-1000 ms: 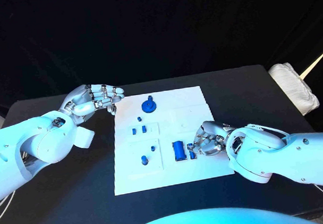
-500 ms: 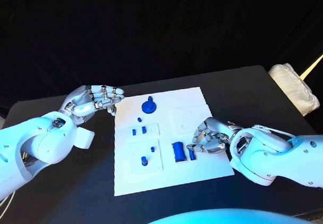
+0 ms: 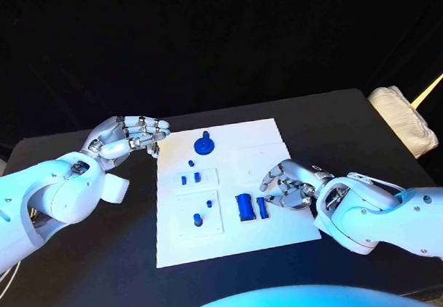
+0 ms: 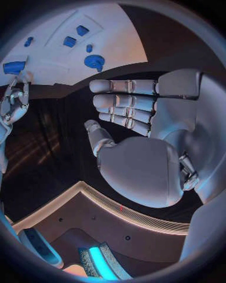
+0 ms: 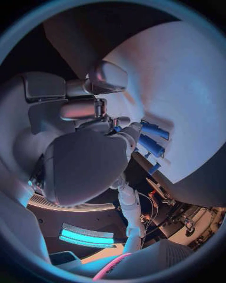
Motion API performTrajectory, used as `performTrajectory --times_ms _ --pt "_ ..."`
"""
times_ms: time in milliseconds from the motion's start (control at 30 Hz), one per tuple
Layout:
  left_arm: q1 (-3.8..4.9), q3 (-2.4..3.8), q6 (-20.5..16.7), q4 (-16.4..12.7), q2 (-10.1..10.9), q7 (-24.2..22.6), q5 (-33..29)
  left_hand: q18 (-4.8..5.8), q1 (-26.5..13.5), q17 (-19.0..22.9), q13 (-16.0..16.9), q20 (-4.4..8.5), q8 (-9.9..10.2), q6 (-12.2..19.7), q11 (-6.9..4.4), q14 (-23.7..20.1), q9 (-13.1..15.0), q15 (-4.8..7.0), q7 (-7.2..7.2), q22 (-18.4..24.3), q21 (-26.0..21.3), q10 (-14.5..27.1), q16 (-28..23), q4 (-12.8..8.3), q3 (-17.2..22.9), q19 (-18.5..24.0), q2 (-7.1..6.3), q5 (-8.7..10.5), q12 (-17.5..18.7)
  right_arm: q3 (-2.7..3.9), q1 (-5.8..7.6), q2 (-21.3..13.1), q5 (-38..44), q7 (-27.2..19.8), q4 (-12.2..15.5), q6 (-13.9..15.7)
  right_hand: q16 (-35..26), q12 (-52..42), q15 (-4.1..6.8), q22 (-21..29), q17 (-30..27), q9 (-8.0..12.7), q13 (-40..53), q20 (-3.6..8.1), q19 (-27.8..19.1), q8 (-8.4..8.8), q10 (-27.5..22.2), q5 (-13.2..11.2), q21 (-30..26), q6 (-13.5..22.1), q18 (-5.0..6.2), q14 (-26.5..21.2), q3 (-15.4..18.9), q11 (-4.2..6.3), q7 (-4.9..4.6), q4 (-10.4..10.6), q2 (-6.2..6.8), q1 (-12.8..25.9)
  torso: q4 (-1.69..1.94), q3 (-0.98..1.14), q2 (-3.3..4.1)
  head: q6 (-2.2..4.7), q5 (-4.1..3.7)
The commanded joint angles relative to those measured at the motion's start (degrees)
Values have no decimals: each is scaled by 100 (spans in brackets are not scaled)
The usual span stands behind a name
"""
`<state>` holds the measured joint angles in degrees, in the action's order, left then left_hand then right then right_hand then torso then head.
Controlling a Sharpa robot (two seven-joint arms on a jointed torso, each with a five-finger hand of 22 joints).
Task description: Assemble the parts on the task board
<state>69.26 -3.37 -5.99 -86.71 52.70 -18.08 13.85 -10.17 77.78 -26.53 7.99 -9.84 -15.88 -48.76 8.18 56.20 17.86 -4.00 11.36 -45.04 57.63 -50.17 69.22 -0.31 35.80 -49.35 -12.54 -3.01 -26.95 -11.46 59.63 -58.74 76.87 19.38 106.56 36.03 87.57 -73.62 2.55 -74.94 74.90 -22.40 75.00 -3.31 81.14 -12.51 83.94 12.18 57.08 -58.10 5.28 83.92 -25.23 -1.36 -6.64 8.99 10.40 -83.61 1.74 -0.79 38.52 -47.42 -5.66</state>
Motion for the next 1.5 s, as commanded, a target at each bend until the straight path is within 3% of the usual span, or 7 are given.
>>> performTrajectory --times_ms 33,367,1100,1233,1500 --pt "1 3 87 -7 -2 -25 14 -41 -4 10 7 7 -19 -16 6 -20 8 -14 18 6 -27 27 -7 14 -9 -39 71 -16 -25 -1 -33 25 96 -441 -22 -268 36 -36 -8 -213 989 25 611 -16 15 18 16 -28 52 -123 22 498 -270 -17 10 -118 -28 -55 12 -3 0 -13 9" --pt "1 3 77 -9 9 -16 15 -42 7 11 7 8 -19 -14 5 -21 8 -12 17 6 -28 30 -7 14 4 -42 89 -17 -29 -2 -64 53 136 -451 -53 -501 58 -84 25 -306 1042 25 619 9 21 -35 59 -90 136 -340 13 508 -671 17 59 -365 -46 221 3 -7 1 -33 27" --pt "1 3 71 -16 20 9 18 -43 35 13 6 11 -19 -12 4 -23 8 -9 17 5 -26 37 -7 2 27 -46 106 -17 -35 -2 -77 134 268 -230 -150 -561 68 -80 73 -351 1069 -85 604 42 29 -203 85 -233 154 -438 11 513 -796 92 154 -483 -180 566 2 -5 2 -71 35" --pt "1 3 69 -16 21 10 20 -43 35 13 6 11 -19 -12 4 -23 8 -9 17 5 -26 37 -7 2 27 -46 106 -17 -35 -1 -78 130 278 -236 -147 -474 54 -54 74 -336 1037 -85 589 46 14 -181 73 -239 95 -339 18 506 -797 87 141 -488 -134 685 0 -3 -3 -69 36" --pt "1 3 67 -12 22 9 22 -43 35 13 6 11 -19 -12 4 -23 8 -9 17 5 -26 37 -7 2 27 -46 106 -17 -35 -1 -78 97 231 -354 -100 -327 43 -25 14 -323 1014 -5 577 7 2 -33 40 13 18 -128 21 501 -835 15 52 -460 89 989 -1 -3 -3 -63 35"
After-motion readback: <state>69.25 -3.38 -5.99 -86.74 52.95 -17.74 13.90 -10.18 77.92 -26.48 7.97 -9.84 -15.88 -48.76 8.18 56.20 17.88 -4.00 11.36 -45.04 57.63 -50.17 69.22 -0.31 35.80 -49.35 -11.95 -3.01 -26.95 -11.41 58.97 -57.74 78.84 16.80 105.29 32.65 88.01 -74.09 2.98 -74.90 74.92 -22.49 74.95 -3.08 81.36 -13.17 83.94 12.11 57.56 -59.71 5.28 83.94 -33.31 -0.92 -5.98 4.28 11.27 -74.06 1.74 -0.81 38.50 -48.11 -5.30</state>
